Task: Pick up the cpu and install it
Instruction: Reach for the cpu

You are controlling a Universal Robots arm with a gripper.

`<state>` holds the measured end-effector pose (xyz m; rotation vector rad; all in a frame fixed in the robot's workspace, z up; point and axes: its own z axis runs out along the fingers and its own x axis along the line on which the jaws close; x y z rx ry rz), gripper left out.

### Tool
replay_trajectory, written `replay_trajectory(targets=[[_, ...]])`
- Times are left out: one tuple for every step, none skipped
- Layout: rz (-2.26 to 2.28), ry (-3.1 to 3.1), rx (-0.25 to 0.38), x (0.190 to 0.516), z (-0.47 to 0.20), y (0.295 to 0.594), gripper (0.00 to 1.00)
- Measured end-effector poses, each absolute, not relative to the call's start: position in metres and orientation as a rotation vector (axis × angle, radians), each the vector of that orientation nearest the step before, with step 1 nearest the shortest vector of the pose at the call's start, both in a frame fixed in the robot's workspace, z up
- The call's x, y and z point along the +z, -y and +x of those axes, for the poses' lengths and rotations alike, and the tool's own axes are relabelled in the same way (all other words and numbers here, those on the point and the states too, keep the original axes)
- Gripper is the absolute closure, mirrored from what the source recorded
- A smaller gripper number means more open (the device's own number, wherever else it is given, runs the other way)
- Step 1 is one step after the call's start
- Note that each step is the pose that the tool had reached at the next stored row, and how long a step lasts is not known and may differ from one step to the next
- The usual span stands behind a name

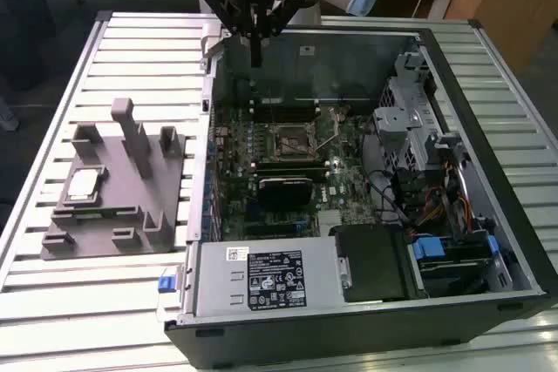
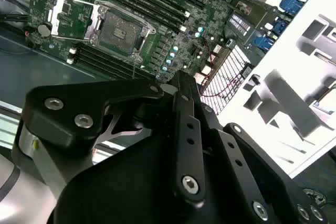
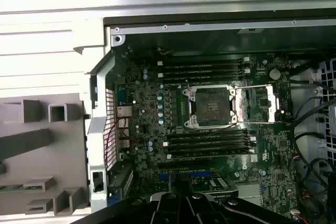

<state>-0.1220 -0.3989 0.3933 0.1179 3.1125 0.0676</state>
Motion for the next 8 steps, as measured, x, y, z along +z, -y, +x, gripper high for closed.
replay_trajectory(targets=[[0.118, -3.112, 0.068, 0.3933, -0.122, 0.3989, 0.89], [0.118, -3.113, 0.068, 0.3933, -0.122, 0.3989, 0.89], [0.118, -3.113, 0.068, 0.3933, -0.122, 0.3989, 0.89], [0.118, -3.113, 0.068, 0.3933, -0.122, 0.3989, 0.89], [0.118, -3.112, 0.068, 0.3933, -0.122, 0.3989, 0.89], [0.118, -3.112, 0.068, 0.3933, -0.1223, 0.3989, 0.89], [0.118, -3.113, 0.068, 0.3933, -0.1229, 0.3989, 0.89], [0.118, -3.112, 0.068, 0.3933, -0.1234, 0.3989, 0.89]])
